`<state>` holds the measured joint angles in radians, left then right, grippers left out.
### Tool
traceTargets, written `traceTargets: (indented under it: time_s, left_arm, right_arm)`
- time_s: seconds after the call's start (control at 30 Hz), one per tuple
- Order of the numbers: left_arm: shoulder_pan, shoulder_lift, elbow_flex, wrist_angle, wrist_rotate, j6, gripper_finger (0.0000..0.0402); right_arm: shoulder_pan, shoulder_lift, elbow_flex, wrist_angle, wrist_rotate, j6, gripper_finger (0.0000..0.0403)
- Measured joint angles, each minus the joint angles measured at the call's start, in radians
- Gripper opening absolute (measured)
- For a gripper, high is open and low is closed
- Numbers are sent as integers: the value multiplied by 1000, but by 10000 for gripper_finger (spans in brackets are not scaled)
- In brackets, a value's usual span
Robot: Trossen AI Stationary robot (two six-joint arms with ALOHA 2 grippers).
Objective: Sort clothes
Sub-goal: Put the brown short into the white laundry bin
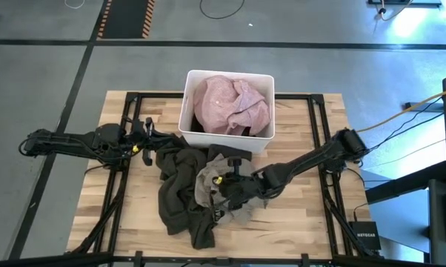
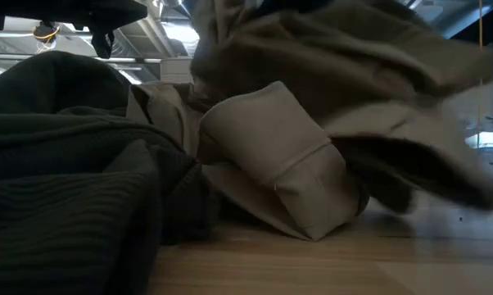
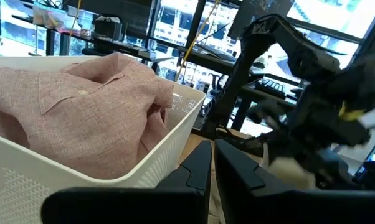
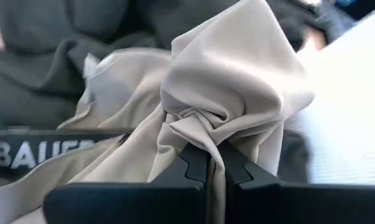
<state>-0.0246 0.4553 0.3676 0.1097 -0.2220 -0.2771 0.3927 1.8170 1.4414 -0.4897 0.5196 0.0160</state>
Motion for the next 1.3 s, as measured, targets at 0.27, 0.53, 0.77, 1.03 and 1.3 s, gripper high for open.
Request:
traceTargets:
  time_s: [0.27,0.53,0.77,1.03,1.3]
  left_arm:
    - [0,0,0,-2,0,0,15]
    - [0,0,0,-2,0,2,15]
    - [0,0,0,-2,0,6,15]
    - [0,0,0,-2,0,8,15]
    - [0,0,0,-7,0,-3,15]
  right_arm:
    - [0,-136,0,-1,107,-62,10]
    - [-23,-269,21,96,234,-207,10]
    - [-76,-290,163,98,237,-334,10]
    - [-162,-290,324,104,229,-457,10]
    - [-256,-290,433,228,166,-589,10]
